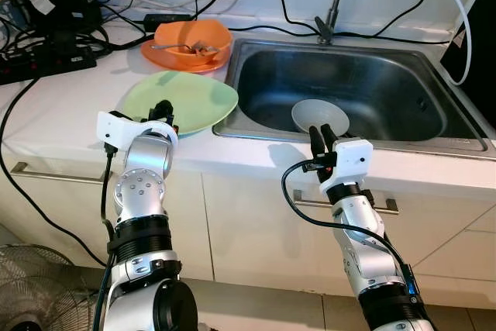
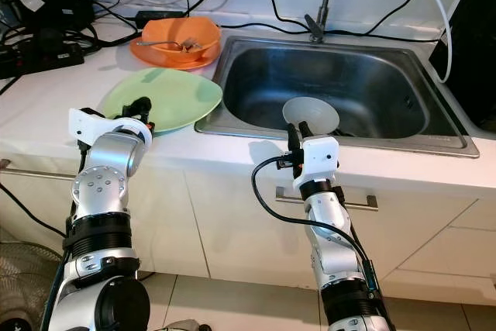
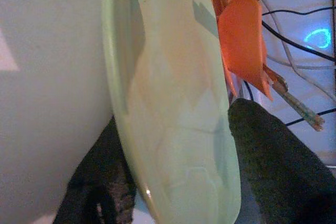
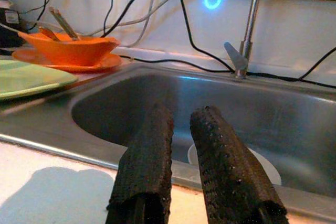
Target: Kitchen organization
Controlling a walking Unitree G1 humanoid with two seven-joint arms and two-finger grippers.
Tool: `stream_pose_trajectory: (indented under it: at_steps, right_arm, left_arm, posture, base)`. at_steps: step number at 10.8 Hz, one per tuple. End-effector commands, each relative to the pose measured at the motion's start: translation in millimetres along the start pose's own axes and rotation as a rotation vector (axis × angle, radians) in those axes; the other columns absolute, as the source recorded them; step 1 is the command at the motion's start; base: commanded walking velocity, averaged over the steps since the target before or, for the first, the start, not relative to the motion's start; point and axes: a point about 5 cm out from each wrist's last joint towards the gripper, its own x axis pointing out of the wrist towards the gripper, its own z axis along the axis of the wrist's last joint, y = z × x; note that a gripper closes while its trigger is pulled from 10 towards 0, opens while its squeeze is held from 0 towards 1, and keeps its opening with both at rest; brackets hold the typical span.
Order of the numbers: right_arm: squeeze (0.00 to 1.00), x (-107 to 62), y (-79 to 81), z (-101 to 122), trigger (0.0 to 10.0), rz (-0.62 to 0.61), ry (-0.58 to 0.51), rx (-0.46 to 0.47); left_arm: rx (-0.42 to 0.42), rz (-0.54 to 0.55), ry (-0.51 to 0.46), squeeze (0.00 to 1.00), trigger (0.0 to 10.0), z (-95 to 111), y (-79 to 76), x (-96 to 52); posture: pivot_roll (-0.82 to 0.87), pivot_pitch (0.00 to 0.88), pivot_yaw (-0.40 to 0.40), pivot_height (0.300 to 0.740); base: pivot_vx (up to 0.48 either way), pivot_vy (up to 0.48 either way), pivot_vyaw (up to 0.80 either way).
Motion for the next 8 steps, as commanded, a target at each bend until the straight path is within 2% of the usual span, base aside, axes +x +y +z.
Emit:
stream_pose_trajectory:
  at_steps: [1, 8]
  right_arm:
    - [0.00, 3.5, -0.4, 3.6, 10.0, 0.004, -0.009, 0.004]
    - [0.00, 4.5, 1.1, 2.8, 10.0, 0.005, -0.006, 0.007]
  left_arm:
    - [0.016, 0.022, 0.038, 0.00, 0.0, -14.5, 5.1, -1.6]
    - [0.020, 0.039, 0.034, 0.00, 0.0, -17.6, 7.7, -9.1]
  posture:
    - [0.11, 0.000, 0.008, 0.740]
    - [0.11, 0.000, 0.014, 0.740]
  base:
    - [0.000, 0.000, 0.00]
    - [0.000, 0.000, 0.00]
